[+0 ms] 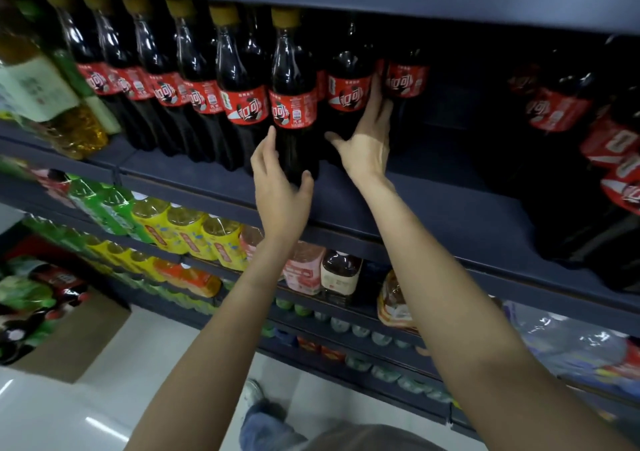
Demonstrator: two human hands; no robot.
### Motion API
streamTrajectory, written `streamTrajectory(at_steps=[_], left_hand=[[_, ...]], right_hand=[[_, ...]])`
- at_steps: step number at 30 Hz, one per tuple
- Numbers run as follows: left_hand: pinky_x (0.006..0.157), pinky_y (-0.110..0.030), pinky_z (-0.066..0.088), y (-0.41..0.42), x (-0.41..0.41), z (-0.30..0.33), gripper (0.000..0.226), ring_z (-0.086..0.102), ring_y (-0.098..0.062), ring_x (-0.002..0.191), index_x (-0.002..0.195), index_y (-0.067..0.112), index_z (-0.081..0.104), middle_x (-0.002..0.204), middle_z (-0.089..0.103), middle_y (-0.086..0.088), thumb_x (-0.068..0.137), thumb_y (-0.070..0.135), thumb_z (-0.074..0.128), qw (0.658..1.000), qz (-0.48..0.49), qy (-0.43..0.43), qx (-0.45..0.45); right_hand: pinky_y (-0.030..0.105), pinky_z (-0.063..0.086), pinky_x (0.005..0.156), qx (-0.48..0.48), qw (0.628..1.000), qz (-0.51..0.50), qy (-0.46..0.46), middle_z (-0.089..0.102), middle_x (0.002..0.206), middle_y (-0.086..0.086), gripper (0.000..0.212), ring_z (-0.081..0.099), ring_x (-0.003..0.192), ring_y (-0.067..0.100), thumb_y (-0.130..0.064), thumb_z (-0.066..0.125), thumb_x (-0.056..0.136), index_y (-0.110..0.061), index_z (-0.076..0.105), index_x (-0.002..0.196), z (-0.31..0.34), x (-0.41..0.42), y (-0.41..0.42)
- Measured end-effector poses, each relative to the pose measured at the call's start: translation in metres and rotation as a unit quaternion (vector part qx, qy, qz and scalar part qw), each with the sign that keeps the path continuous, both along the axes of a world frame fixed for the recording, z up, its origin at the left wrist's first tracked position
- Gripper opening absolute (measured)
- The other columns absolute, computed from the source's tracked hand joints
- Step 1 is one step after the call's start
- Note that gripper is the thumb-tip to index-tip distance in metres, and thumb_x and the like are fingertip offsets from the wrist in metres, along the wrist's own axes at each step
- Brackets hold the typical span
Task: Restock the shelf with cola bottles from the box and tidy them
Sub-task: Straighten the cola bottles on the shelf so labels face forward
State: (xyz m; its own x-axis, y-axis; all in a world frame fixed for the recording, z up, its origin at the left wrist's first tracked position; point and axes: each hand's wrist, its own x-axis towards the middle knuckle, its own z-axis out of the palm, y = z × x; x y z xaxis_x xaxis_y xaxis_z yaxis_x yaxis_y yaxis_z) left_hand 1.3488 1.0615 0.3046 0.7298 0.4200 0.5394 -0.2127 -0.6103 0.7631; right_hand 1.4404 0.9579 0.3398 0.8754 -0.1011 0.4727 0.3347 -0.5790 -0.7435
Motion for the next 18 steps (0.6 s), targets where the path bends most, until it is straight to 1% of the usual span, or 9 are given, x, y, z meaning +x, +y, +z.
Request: streamTrajectory(at_steps=[2, 4, 5, 7, 9, 11, 14, 16, 18], left_hand=[[0.096, -0.032, 0.047, -0.014, -0.015, 0.007, 0.054, 0.047, -0.012, 0.119, 0.137, 0.016, 0.041, 0.131, 0.043, 0.002, 0.086, 0.011, 0.06, 0.998, -0.01, -0.038, -0.039], [0.093, -0.027, 0.046, -0.035, -0.026, 0.017, 0.038, 0.052, -0.005, 0.109, 0.125, 0.017, 0.052, 0.12, 0.054, 0.006, 0.088, 0.011, 0.059, 0.994, -0.071, -0.053, -0.068], [0.092, -0.026, 0.047, -0.046, -0.028, 0.021, 0.032, 0.056, -0.004, 0.106, 0.12, 0.016, 0.055, 0.114, 0.059, 0.006, 0.089, 0.011, 0.058, 0.988, -0.121, -0.051, -0.078], [0.087, -0.023, 0.049, -0.068, -0.027, 0.027, 0.024, 0.062, -0.006, 0.098, 0.114, 0.014, 0.058, 0.102, 0.065, 0.004, 0.091, 0.008, 0.057, 0.969, -0.228, -0.036, -0.089], [0.083, -0.023, 0.05, -0.091, -0.018, 0.029, 0.02, 0.064, -0.008, 0.091, 0.112, 0.013, 0.06, 0.096, 0.067, 0.003, 0.093, 0.009, 0.055, 0.948, -0.304, -0.019, -0.089], [0.083, -0.024, 0.05, -0.113, -0.008, 0.029, 0.018, 0.065, -0.009, 0.087, 0.11, 0.014, 0.06, 0.092, 0.067, 0.003, 0.094, 0.009, 0.053, 0.931, -0.349, -0.004, -0.106], [0.081, -0.021, 0.05, -0.15, 0.006, 0.03, 0.017, 0.063, -0.011, 0.086, 0.107, 0.018, 0.06, 0.091, 0.067, 0.003, 0.093, 0.01, 0.054, 0.91, -0.388, 0.028, -0.14], [0.082, -0.018, 0.049, -0.176, 0.013, 0.033, 0.02, 0.061, -0.006, 0.091, 0.111, 0.019, 0.059, 0.099, 0.065, 0.006, 0.093, 0.012, 0.058, 0.9, -0.411, 0.057, -0.136], [0.086, -0.018, 0.048, -0.2, 0.016, 0.035, 0.033, 0.058, -0.001, 0.099, 0.122, 0.019, 0.054, 0.112, 0.061, 0.008, 0.09, 0.017, 0.063, 0.885, -0.448, 0.075, -0.101]], right_hand=[[0.042, 0.036, 0.104, -0.01, 0.999, 0.044, 0.018, 0.024, 0.149, 0.017, 0.102, 0.03, 0.135, 0.035, -0.023, 0.08, 0.073, -0.018, 0.014, 0.151, 0.0, -0.011, -0.015], [0.039, 0.035, 0.107, -0.041, 0.994, 0.083, 0.052, 0.033, 0.146, 0.013, 0.084, 0.035, 0.133, 0.029, -0.028, 0.074, 0.08, -0.02, 0.025, 0.148, 0.0, -0.031, -0.04], [0.039, 0.04, 0.105, -0.049, 0.991, 0.109, 0.067, 0.043, 0.139, 0.01, 0.072, 0.043, 0.127, 0.025, -0.028, 0.071, 0.083, -0.02, 0.034, 0.144, 0.0, -0.045, -0.056], [0.037, 0.049, 0.095, -0.032, 0.984, 0.162, 0.072, 0.058, 0.122, 0.004, 0.05, 0.057, 0.11, 0.015, -0.023, 0.068, 0.086, -0.018, 0.051, 0.133, 0.0, -0.076, -0.09], [0.027, 0.052, 0.088, -0.003, 0.985, 0.162, 0.067, 0.066, 0.107, -0.001, 0.038, 0.063, 0.098, 0.007, -0.015, 0.065, 0.088, -0.017, 0.058, 0.125, 0.001, -0.105, -0.128], [0.018, 0.05, 0.084, 0.019, 0.993, 0.106, 0.04, 0.068, 0.099, -0.005, 0.03, 0.064, 0.091, 0.004, -0.013, 0.062, 0.09, -0.018, 0.062, 0.12, 0.004, -0.131, -0.162], [0.019, 0.05, 0.08, 0.044, 0.996, -0.043, -0.063, 0.069, 0.096, -0.004, 0.021, 0.065, 0.089, 0.005, -0.013, 0.058, 0.093, -0.018, 0.066, 0.111, 0.006, -0.163, -0.203], [0.022, 0.05, 0.08, 0.035, 0.975, -0.162, -0.146, 0.067, 0.1, -0.001, 0.02, 0.061, 0.091, 0.003, -0.009, 0.056, 0.092, -0.012, 0.066, 0.109, 0.004, -0.176, -0.223], [0.028, 0.047, 0.088, 0.006, 0.94, -0.272, -0.205, 0.062, 0.107, 0.005, 0.024, 0.057, 0.101, 0.012, -0.005, 0.057, 0.089, -0.006, 0.063, 0.113, 0.0, -0.183, -0.239]])
